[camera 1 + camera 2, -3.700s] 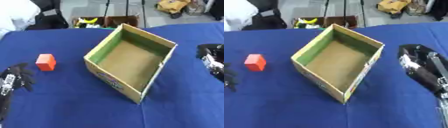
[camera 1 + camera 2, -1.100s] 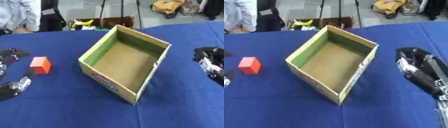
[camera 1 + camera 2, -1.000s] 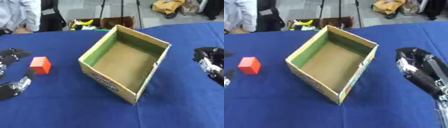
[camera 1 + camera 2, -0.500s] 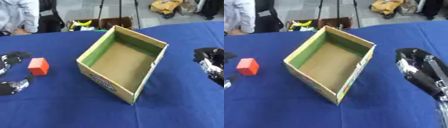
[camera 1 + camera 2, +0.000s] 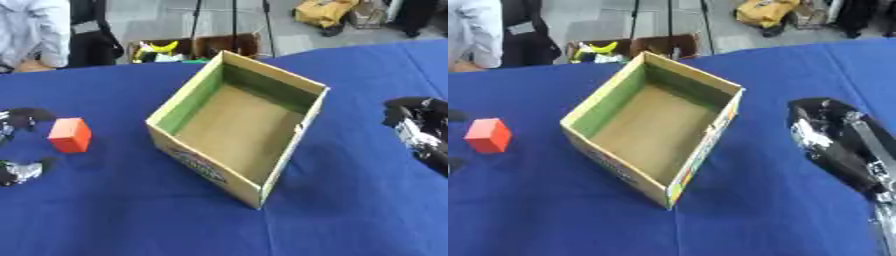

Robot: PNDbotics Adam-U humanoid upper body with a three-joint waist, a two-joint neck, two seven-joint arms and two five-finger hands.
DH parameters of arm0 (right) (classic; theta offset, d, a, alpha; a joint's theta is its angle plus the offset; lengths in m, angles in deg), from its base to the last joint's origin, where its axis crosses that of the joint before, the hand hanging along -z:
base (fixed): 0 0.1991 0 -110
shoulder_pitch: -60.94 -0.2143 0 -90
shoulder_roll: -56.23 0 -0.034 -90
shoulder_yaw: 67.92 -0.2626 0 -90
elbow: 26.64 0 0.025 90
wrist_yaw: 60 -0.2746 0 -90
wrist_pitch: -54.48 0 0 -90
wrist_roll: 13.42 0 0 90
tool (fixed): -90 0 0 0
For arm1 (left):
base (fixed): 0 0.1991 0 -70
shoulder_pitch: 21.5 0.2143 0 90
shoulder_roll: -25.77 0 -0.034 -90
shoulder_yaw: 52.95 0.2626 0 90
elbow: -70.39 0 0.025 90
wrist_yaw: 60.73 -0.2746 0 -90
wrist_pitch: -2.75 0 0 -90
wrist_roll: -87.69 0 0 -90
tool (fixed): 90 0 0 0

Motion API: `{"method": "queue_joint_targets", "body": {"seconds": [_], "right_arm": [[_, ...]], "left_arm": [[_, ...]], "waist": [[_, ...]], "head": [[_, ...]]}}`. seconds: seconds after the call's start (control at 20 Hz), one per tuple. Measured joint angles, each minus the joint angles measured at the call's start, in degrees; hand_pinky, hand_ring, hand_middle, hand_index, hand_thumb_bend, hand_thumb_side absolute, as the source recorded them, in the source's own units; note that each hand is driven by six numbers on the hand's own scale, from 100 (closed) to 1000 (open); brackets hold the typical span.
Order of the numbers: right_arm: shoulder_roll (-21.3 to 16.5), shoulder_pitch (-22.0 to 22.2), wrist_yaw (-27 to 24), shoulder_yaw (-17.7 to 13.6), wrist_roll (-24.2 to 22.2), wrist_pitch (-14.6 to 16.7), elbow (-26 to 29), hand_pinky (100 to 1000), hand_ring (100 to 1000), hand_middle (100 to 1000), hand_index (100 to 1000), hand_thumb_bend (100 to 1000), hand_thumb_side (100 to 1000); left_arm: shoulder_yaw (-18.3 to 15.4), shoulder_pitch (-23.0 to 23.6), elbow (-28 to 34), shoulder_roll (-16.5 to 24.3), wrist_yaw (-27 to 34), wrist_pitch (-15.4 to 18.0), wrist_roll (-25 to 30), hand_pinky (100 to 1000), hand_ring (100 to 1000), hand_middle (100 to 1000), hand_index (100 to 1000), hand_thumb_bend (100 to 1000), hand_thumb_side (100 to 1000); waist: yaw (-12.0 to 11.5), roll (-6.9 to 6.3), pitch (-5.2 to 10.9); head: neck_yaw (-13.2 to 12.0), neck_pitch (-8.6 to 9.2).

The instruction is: Pick up objects on the table and place them in the box.

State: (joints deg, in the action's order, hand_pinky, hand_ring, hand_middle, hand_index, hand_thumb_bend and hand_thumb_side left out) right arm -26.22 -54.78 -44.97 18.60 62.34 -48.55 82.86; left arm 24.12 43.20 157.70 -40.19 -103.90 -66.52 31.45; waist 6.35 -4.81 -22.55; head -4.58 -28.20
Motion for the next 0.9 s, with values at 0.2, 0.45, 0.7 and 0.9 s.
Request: {"method": "queue_joint_targets", "body": {"seconds": [0.2, 0.45, 0.7, 0.9], "right_arm": [[0.0, 0.0, 0.0, 0.0, -0.2, 0.1, 0.0, 838, 835, 564, 752, 105, 536], [0.0, 0.0, 0.0, 0.2, -0.5, 0.1, -0.2, 839, 835, 563, 752, 101, 535], [-0.1, 0.0, 0.0, 0.3, -0.6, 0.1, -0.4, 839, 835, 562, 751, 106, 533], [-0.2, 0.0, 0.0, 0.4, -0.8, 0.2, -0.4, 839, 834, 561, 749, 107, 533]], "left_arm": [[0.4, -1.5, -3.4, 0.6, 0.4, 0.4, -0.1, 612, 787, 966, 1000, 422, 734], [1.2, -4.1, -8.6, 1.7, 1.1, 1.6, -0.8, 615, 788, 978, 1000, 456, 695], [2.5, -6.1, -12.5, 2.1, 1.2, 3.3, -0.4, 620, 792, 983, 1000, 487, 645], [3.6, -7.9, -15.6, 2.7, 1.3, 4.7, 1.3, 629, 792, 972, 1000, 500, 618]], "waist": [[0.2, -0.12, 0.00], [0.8, -0.45, 0.02], [1.4, -0.76, 0.02], [2.0, -1.02, 0.02]], "head": [[-0.2, 0.01], [-0.4, 0.01], [-1.1, 0.01], [-1.8, 0.00]]}}
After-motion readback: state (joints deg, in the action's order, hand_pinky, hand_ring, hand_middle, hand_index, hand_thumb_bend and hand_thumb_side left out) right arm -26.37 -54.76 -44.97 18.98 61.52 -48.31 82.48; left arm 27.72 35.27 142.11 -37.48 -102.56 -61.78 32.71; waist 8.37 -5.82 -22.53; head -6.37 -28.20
